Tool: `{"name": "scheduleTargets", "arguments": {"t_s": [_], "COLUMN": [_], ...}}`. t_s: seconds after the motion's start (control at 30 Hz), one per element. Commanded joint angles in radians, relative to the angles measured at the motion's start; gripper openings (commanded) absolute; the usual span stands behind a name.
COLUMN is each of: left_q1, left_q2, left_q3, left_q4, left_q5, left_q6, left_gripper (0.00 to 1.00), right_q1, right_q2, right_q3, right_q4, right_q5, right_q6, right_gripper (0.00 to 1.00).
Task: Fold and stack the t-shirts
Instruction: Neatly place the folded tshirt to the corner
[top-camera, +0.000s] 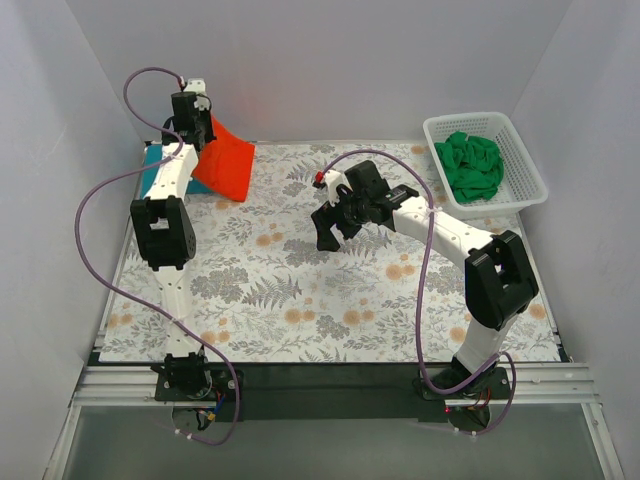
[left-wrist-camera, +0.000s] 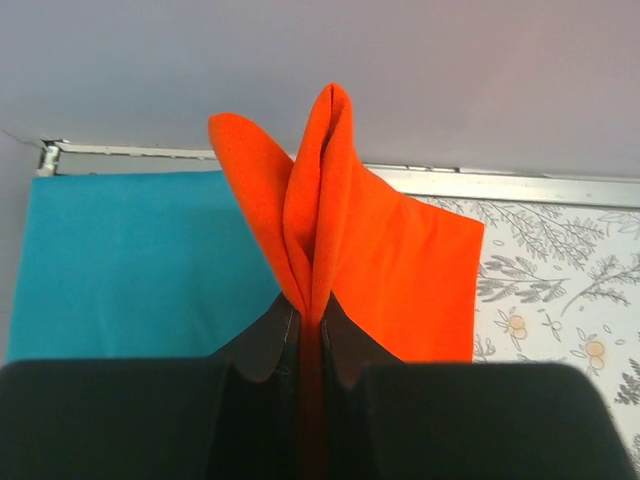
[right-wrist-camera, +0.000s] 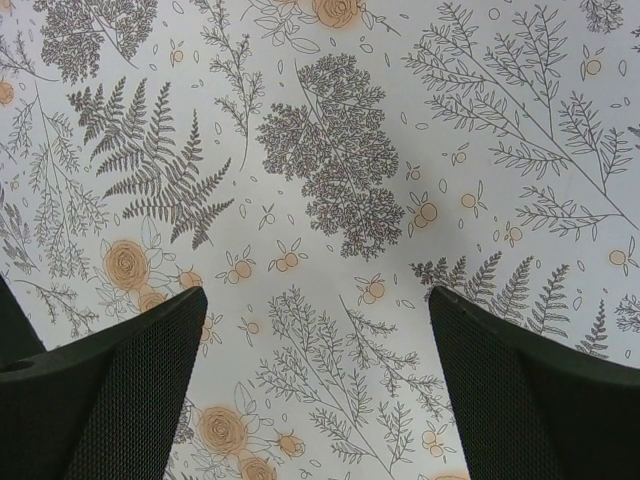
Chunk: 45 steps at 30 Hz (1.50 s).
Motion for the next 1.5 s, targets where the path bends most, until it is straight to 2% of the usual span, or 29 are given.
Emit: {"name": "scheduleTargets", "arguments": {"t_s": [0.0,0.3,1.0,1.47], "left_q1": [0.017,0.023,0.025,0.074], "left_q2": [-0.094,-0.116,-0.194,-0.090], "left_q3": [0.004,0.002,0.018,0.087], "left_q4": [0.070,0.082,0.059,0.040], "left_q5": [-0.012,-0.003,0.054,0.058], "left_q6": [0.046,0.092,0.087,0.162], "left_gripper": [0.00,0.00,0.00,0.00], "right_q1": [-0.003,-0.003,-0.003,-0.003], "right_q2": [-0.010,-0.003,0.023,0.036], "right_q3": [-0.010,-0.002,0.013,0.014], "right_q4": [0.006,0.008,-0.005,-0.008], "right_q5": [-0.024,-0.029,-0.037,-0.038], "right_q6": [-0.008,-0.002,0.002,0.007], "right_gripper": [0.98,0.98,0.98,0.98]}}
